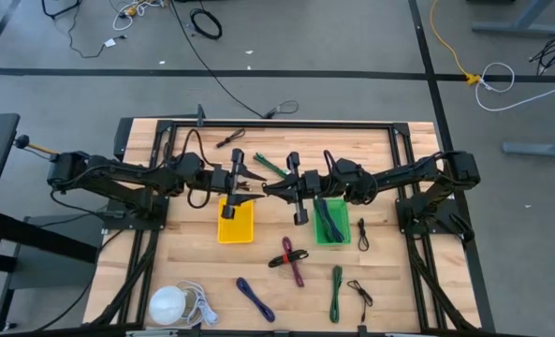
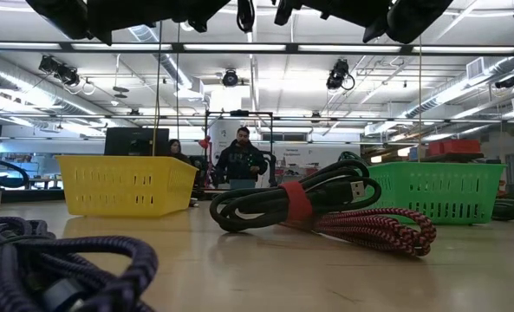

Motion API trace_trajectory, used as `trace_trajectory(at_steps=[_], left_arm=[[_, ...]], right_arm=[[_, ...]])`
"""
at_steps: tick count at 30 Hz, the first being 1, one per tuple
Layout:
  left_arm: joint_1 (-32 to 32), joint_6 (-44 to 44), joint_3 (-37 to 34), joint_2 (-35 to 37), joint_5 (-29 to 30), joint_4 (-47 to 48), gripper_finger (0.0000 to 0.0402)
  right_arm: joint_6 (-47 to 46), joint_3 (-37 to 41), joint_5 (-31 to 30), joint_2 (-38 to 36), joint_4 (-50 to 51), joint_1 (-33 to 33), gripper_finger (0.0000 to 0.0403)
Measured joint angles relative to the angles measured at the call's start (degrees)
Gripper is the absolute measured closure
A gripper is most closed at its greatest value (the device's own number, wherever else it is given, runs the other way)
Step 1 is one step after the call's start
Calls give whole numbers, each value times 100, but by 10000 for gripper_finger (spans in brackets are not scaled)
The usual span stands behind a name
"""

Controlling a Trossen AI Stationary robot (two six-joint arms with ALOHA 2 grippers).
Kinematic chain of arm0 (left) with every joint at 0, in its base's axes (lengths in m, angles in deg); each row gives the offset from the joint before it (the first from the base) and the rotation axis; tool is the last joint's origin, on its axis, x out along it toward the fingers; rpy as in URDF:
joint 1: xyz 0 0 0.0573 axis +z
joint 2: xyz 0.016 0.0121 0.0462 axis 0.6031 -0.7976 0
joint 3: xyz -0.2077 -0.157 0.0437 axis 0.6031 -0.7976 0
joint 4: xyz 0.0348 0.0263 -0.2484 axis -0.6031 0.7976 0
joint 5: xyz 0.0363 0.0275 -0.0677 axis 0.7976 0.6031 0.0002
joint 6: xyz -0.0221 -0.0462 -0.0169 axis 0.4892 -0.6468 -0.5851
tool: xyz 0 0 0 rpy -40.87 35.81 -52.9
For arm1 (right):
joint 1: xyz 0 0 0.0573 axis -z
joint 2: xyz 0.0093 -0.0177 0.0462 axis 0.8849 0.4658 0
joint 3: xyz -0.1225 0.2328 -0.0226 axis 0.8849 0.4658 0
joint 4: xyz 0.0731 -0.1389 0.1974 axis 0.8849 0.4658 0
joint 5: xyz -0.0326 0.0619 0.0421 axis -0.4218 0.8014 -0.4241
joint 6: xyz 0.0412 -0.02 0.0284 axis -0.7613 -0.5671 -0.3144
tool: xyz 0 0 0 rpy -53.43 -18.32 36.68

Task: Pick & Place USB Port
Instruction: Put the black charger cable into the yellow bin

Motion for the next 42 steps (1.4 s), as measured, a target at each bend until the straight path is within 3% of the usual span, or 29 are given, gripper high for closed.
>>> trace_trajectory(at_steps=[6,15,21,27,35,42], left_arm=[[-26,97,33,-532,4,-490,204],[-31,83,39,-555,304,-709,215],[-20,22,39,-782,299,-766,268],[-20,248,37,-847,365,-908,365],[-20,156,37,-847,473,-889,367],[-14,156,37,-844,1137,-620,367]], right_arm=[[2,0,-4,0,57,15,403],[7,0,-24,0,136,26,403],[26,0,-35,0,108,26,403],[17,0,-39,-7,113,28,403],[18,0,-170,-9,167,26,385],[149,0,-775,-22,433,26,349]])
